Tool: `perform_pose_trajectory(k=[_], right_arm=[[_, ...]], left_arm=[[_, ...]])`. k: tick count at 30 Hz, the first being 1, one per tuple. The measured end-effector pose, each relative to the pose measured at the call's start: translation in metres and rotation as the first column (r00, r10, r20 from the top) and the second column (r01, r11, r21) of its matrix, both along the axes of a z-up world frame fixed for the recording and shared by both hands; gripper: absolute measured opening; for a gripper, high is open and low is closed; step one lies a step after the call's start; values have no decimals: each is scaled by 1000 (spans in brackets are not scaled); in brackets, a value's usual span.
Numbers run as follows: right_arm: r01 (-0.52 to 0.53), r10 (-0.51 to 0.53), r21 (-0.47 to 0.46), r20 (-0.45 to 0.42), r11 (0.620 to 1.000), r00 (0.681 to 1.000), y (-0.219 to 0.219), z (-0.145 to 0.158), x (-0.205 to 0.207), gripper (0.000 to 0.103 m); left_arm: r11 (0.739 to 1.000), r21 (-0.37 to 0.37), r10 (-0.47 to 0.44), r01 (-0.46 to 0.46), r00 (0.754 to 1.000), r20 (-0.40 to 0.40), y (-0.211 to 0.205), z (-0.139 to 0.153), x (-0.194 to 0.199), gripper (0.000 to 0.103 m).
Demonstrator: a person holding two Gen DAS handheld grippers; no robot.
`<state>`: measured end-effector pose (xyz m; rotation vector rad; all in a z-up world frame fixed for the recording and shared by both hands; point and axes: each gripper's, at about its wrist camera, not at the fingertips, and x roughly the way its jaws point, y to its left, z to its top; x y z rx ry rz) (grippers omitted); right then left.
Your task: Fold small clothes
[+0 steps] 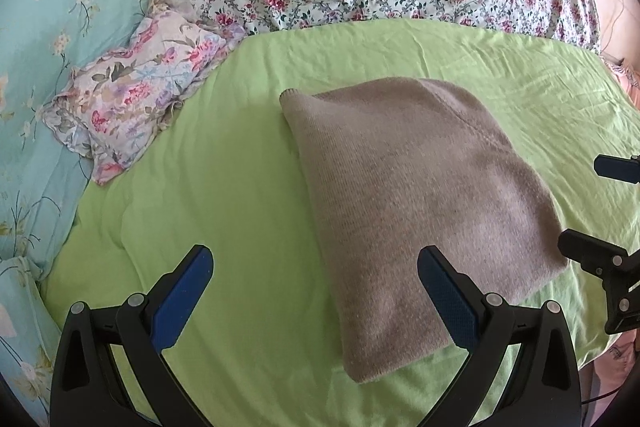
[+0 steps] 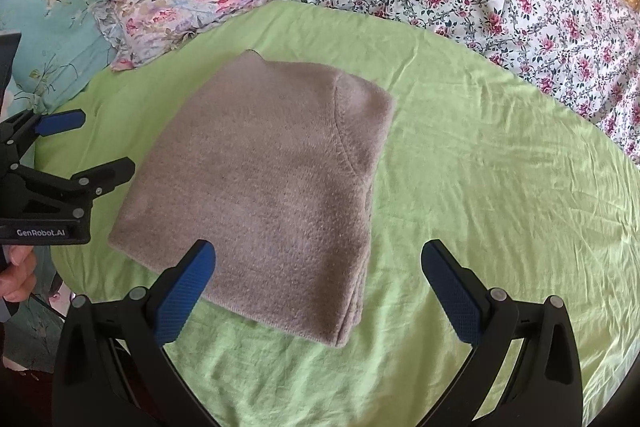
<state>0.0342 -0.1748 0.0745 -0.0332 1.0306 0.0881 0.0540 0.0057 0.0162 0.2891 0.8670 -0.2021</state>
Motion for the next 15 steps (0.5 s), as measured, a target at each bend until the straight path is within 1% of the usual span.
perform_pose_trajectory(k=[15], right_arm=[[15, -15, 8, 11, 1000, 1000, -6, 2, 2, 103]], left_arm=[[1000, -2, 11, -10, 999, 32, 0, 6, -3, 102]])
